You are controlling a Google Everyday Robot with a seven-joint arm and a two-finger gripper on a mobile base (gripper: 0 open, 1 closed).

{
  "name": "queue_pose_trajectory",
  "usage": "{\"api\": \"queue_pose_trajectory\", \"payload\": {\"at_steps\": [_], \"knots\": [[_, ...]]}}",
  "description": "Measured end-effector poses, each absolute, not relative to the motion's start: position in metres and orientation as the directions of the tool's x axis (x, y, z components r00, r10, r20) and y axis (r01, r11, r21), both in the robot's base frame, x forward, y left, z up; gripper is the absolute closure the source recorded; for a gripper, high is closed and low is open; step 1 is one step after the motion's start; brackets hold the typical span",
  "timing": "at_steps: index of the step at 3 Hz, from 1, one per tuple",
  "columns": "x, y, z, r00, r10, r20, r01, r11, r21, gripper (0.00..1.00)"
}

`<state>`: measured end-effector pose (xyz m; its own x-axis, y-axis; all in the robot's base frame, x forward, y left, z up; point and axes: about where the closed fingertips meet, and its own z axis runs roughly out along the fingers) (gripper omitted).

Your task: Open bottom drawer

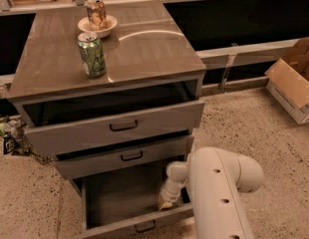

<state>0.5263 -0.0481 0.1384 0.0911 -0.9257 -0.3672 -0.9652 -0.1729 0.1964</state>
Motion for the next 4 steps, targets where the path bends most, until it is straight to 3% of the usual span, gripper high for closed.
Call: {"api": "queue_pose_trajectory", "payload": {"at_steps": [2, 3, 4], "knots": [[0.499, -0.06, 0.158, 0.052, -0.926, -0.374, -0.952, -0.159, 0.26, 1.0], [0.497, -0.067, 0.174, 0.046, -0.917, -0.397, -0.968, -0.139, 0.209, 1.0], [0.511, -0.087, 0.205, 0.046, -0.914, -0.404, -0.996, -0.074, 0.053, 1.0]]}}
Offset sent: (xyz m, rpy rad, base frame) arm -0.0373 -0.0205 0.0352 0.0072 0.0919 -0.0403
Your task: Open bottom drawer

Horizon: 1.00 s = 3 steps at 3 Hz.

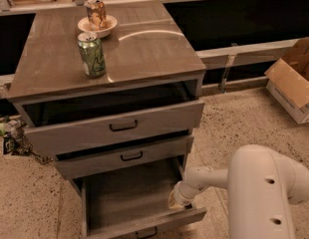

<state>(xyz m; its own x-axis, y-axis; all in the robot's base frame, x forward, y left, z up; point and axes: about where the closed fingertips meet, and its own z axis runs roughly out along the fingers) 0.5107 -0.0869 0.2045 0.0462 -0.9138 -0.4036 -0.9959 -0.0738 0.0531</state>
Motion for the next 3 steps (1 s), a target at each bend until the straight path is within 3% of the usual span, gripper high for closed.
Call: {"api": "queue_pose_trajectory", "payload": {"at_steps": [2, 3], "knots": [[0.542, -0.157, 0.307, -0.008, -0.923, -0.385, -0.962, 0.112, -0.25, 0.98], [0.542, -0.154, 0.303, -0.003, -0.923, -0.385, -0.965, 0.104, -0.241, 0.77]]}}
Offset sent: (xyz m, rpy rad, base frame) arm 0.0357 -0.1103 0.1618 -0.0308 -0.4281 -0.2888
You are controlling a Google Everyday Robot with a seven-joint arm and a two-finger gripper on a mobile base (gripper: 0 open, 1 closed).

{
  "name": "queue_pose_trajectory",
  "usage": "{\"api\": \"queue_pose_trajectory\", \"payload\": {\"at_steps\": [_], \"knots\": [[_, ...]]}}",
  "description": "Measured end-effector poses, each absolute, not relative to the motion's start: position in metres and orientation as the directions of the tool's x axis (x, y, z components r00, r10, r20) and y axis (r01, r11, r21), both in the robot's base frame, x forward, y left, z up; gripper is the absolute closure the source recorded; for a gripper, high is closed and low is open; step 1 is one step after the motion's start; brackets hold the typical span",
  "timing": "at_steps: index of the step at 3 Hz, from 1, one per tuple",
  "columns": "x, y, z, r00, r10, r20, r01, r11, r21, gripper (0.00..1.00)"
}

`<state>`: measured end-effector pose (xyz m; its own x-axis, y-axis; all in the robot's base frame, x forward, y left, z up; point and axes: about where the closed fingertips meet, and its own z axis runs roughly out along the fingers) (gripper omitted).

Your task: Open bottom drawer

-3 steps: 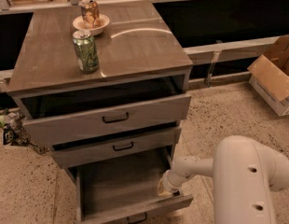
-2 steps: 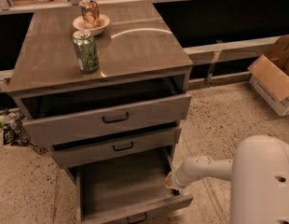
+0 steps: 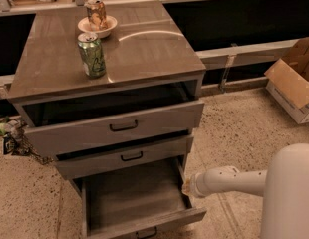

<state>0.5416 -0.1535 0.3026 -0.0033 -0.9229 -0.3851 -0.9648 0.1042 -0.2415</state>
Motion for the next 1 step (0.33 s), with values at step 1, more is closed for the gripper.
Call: {"api": "queue_pose_trajectory", "payload": {"at_steps": [1], "knots": [[0.541, -0.1523, 0.3019, -0.002, -0.923, -0.386, -0.965, 0.103, -0.24, 0.53]]}}
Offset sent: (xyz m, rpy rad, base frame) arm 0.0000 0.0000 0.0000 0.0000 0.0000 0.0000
